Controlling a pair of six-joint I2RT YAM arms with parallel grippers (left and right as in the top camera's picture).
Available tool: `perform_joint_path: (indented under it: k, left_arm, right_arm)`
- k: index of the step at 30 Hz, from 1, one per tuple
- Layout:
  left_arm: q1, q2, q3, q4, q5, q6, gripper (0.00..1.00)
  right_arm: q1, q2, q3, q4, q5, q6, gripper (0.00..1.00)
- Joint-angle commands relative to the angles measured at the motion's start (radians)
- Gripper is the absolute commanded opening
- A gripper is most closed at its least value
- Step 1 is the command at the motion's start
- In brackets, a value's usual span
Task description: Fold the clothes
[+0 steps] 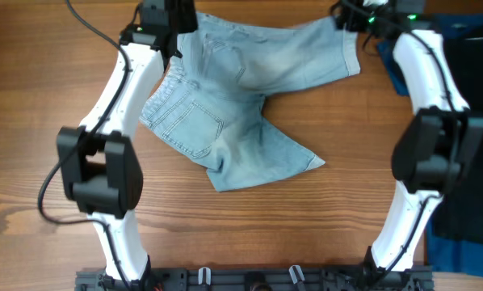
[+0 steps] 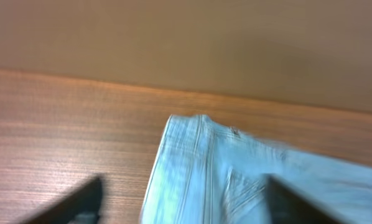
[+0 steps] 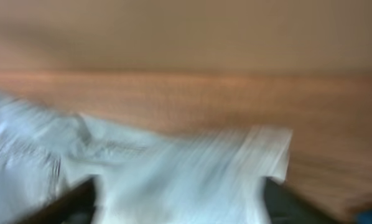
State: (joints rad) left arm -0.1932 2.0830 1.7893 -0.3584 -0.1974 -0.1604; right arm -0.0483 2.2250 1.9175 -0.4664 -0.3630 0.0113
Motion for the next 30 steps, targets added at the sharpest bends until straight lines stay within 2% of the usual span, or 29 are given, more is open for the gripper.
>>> perform_joint_path:
  k: [1,5,14,19,25,28,30]
  left_arm:
    - [0.018,0.02,0.011,-0.015,-0.039,-0.014,1.0]
    - [0.036,-0.045,0.011,-0.151,-0.021,-0.065,1.0]
    - [0.054,-0.211,0.011,-0.642,0.201,-0.064,0.99]
    - [0.055,-0.206,0.011,-0.886,0.208,-0.064,0.97]
    - [0.054,-0.202,0.01,-0.936,0.209,-0.064,0.97]
    - [0.054,-0.191,0.008,-0.936,0.217,-0.051,0.99]
    - [0.055,-0.18,0.002,-0.933,0.259,0.0,1.0]
  right_arm:
    - [0.011,-0.004,0.001,-0.012,-0.027,0.05,1.0]
    - [0.011,-0.072,0.001,-0.118,-0.027,0.052,1.0]
    - [0.012,-0.271,0.001,-0.653,-0.089,0.014,1.0]
    - [0.017,-0.284,-0.006,-0.867,-0.058,0.014,0.98]
    - [0.071,-0.284,-0.101,-0.942,0.001,0.006,0.96]
    - [0.123,-0.286,-0.195,-0.9,0.002,-0.01,0.96]
    - [0.159,-0.286,-0.267,-0.852,0.008,-0.009,0.91]
